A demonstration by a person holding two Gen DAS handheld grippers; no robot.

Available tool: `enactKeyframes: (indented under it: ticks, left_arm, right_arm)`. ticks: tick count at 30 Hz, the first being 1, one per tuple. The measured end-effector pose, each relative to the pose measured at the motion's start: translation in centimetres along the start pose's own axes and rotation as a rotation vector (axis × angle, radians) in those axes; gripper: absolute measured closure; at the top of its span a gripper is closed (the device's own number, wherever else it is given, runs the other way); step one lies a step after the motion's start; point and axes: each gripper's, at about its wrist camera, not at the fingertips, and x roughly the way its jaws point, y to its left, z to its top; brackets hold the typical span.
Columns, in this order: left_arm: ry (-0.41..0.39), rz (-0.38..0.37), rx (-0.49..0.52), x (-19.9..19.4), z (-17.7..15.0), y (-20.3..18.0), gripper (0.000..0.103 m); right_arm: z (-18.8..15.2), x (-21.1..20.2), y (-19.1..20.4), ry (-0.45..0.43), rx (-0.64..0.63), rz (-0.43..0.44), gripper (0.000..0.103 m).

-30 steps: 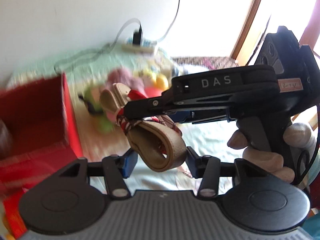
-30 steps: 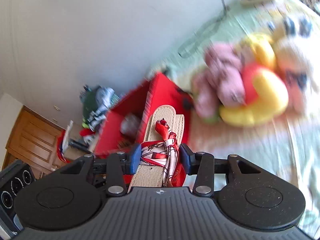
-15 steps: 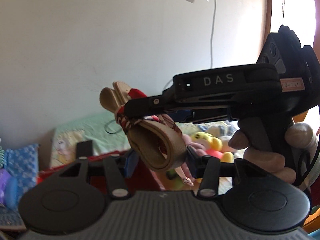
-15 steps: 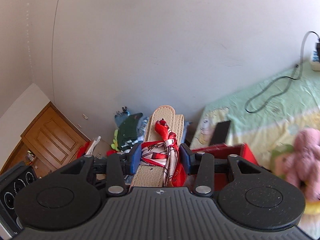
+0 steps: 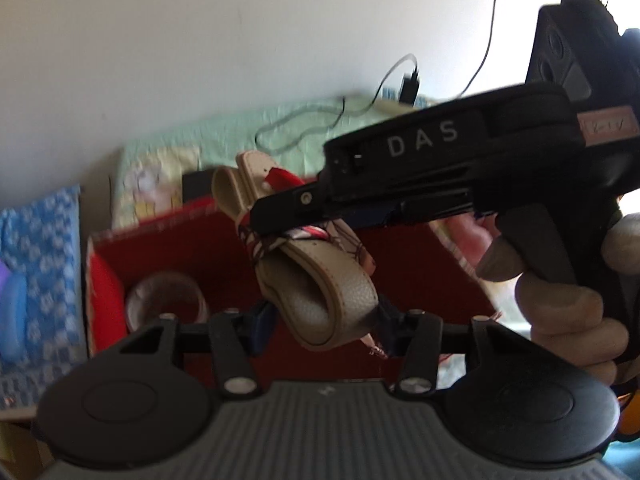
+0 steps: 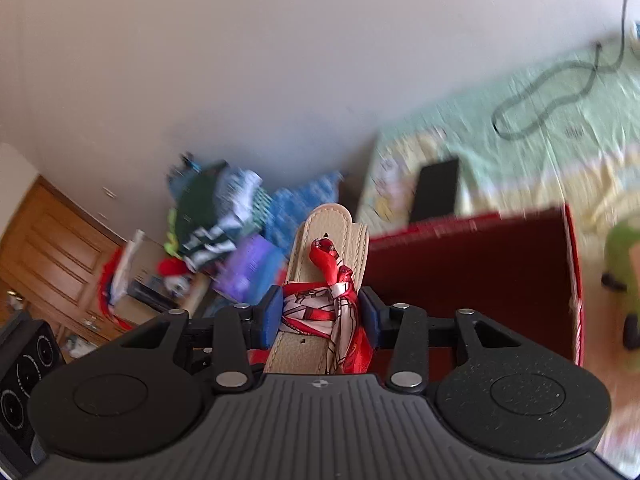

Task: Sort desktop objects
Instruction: 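Carry the slipper with the right tool over the red box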

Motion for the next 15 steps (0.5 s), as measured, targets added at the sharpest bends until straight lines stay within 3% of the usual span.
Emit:
enactKeyframes:
  ticks: [7, 15]
  left_arm:
    - [0.141, -0.019, -0.035, 4.0, -2.0, 2.5, 0.053]
    - [0.221, -0.022, -0.085, 5.6, -2.4, 4.7, 0.049]
  right_arm:
    - [-1.1, 4.1, -0.9, 0.155, 0.054, -0.127, 0.059]
    - [-1.2, 7.1, -0.7, 0.249, 0.048, -0.223, 0.059]
